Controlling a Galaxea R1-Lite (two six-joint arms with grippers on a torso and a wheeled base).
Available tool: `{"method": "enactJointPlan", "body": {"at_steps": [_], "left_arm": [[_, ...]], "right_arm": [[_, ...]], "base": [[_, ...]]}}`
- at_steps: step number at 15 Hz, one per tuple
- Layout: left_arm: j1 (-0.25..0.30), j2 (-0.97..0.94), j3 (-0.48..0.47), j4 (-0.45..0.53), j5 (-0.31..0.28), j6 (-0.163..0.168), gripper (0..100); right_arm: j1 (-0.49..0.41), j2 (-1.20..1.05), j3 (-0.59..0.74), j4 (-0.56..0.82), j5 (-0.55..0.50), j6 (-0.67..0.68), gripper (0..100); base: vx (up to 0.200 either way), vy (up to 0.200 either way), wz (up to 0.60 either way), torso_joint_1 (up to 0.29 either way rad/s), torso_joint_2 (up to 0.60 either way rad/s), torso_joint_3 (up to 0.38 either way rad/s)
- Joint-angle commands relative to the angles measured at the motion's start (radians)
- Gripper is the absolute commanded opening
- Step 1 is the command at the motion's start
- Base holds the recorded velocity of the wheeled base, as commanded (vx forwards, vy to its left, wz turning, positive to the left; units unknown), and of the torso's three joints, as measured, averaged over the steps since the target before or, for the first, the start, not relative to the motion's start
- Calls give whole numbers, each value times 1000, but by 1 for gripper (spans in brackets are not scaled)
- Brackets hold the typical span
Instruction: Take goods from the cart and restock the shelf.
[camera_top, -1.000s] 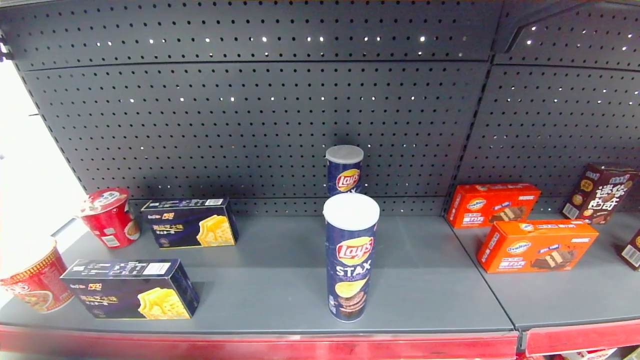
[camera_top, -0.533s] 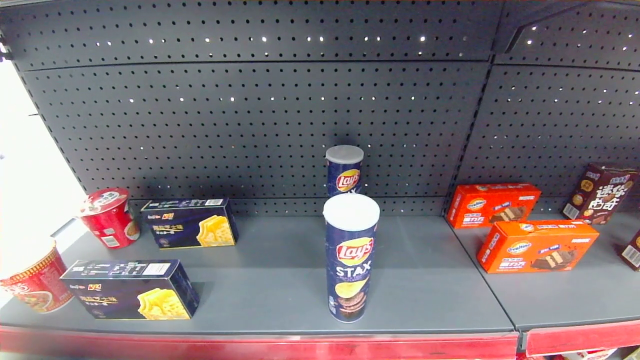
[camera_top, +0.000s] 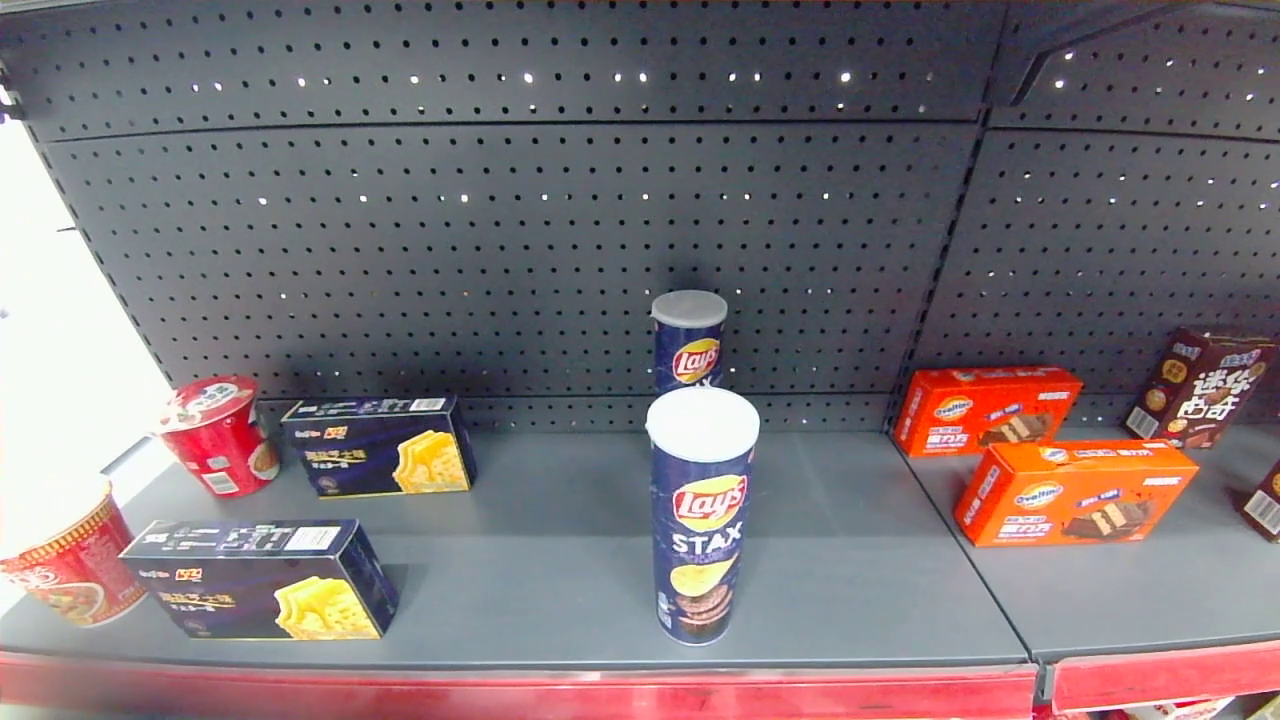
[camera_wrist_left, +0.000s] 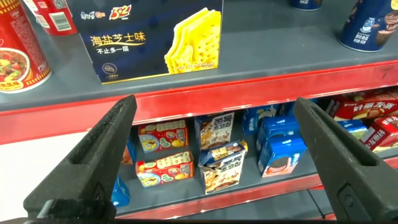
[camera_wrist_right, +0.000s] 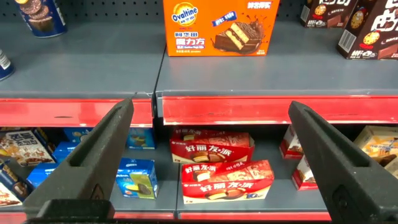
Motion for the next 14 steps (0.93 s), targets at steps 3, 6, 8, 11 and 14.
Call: {"method": "enactJointPlan", "body": {"at_steps": [3,6,8,11,14], "left_arm": [[0,1,0,0,0,-1,100],[0,1,0,0,0,1,100],[0,1,0,0,0,-1,100],[0,1,0,0,0,-1,100],[0,1,0,0,0,-1,100]], "right_arm": [[0,1,0,0,0,0,100],[0,1,0,0,0,0,100],[0,1,0,0,0,0,100],[0,1,0,0,0,0,100],[0,1,0,0,0,0,100]], "base": [[0,0,0,0,0,0],[0,0,0,0,0,0],[0,0,0,0,0,0],[0,0,0,0,0,0],[0,0,0,0,0,0]]}}
